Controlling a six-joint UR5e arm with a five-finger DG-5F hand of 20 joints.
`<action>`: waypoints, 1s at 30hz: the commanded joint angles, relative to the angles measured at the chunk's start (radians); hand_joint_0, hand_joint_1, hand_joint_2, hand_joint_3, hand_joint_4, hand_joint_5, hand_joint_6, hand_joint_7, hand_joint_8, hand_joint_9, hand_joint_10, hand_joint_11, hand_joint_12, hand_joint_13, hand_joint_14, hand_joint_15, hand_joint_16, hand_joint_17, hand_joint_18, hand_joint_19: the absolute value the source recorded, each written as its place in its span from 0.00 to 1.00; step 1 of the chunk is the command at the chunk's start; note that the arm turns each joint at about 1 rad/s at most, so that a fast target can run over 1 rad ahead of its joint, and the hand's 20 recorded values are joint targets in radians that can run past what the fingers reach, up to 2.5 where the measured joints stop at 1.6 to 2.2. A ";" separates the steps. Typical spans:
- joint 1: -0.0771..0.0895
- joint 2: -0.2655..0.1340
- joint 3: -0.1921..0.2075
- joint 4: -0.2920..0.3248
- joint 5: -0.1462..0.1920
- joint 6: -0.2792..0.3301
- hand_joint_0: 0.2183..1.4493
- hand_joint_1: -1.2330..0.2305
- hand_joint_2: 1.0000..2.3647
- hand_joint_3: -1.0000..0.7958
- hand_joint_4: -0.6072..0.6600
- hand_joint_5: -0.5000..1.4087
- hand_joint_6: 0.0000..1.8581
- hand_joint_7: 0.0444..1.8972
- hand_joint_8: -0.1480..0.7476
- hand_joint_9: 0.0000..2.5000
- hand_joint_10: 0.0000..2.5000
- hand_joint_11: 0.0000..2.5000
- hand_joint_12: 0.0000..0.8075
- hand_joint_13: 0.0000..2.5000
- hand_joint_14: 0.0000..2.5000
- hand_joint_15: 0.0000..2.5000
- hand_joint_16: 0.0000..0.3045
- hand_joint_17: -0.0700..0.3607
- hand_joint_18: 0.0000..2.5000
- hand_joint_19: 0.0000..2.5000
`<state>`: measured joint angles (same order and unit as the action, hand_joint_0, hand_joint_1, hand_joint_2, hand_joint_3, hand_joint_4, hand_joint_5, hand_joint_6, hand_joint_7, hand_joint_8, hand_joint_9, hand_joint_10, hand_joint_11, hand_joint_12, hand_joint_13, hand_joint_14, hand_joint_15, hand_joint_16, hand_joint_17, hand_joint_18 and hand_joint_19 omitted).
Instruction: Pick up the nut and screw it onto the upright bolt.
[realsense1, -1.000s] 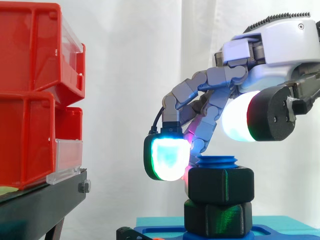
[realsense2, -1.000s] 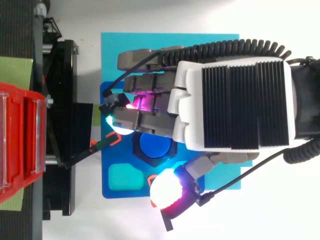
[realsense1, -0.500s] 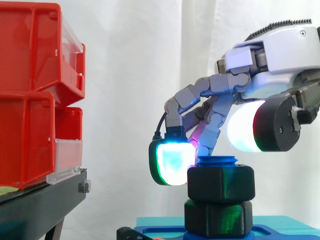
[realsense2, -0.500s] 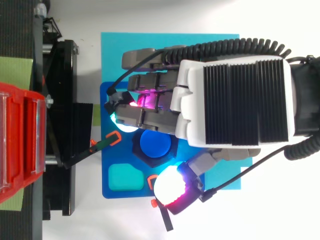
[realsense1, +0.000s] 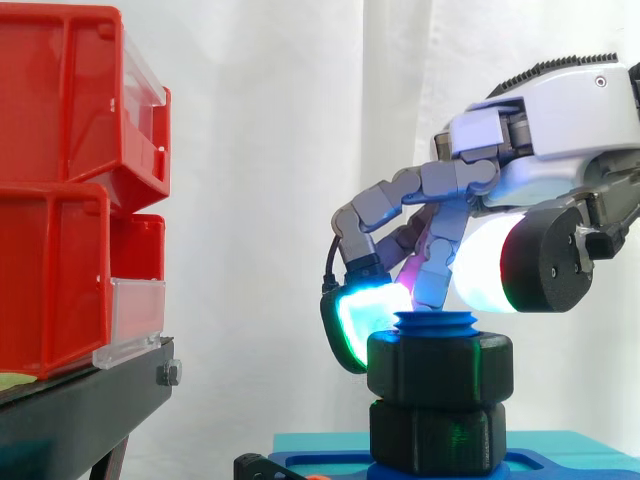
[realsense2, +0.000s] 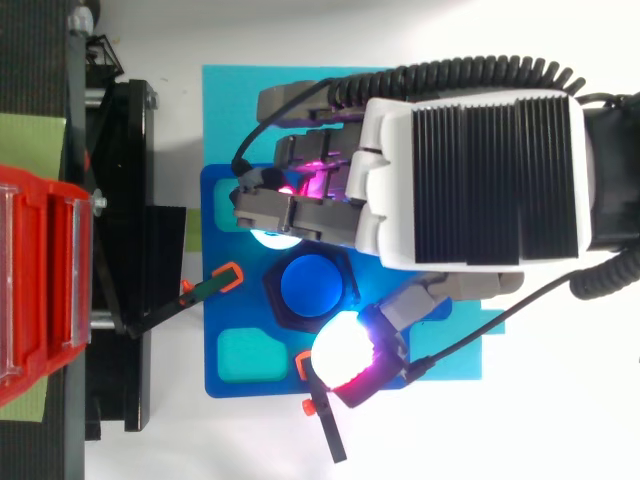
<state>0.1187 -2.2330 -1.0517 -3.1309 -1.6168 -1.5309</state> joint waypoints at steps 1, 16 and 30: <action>-0.007 0.000 0.001 0.000 -0.012 0.000 0.23 0.64 0.00 0.28 0.58 0.28 0.27 0.83 0.46 0.43 0.00 0.00 0.23 0.37 0.00 0.00 0.09 0.30 0.21 0.02; -0.050 0.001 0.026 -0.009 -0.074 -0.003 0.23 0.64 0.00 0.28 0.56 0.29 0.27 0.85 0.46 0.50 0.00 0.00 0.20 0.41 0.00 0.00 0.08 0.29 0.26 0.03; -0.057 0.001 0.059 -0.011 -0.101 -0.009 0.22 0.63 0.00 0.28 0.67 0.24 0.27 0.56 0.47 0.45 0.00 0.00 0.22 0.39 0.00 0.00 0.09 0.30 0.25 0.03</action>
<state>0.0603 -2.2323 -0.9943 -3.1434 -1.7169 -1.5396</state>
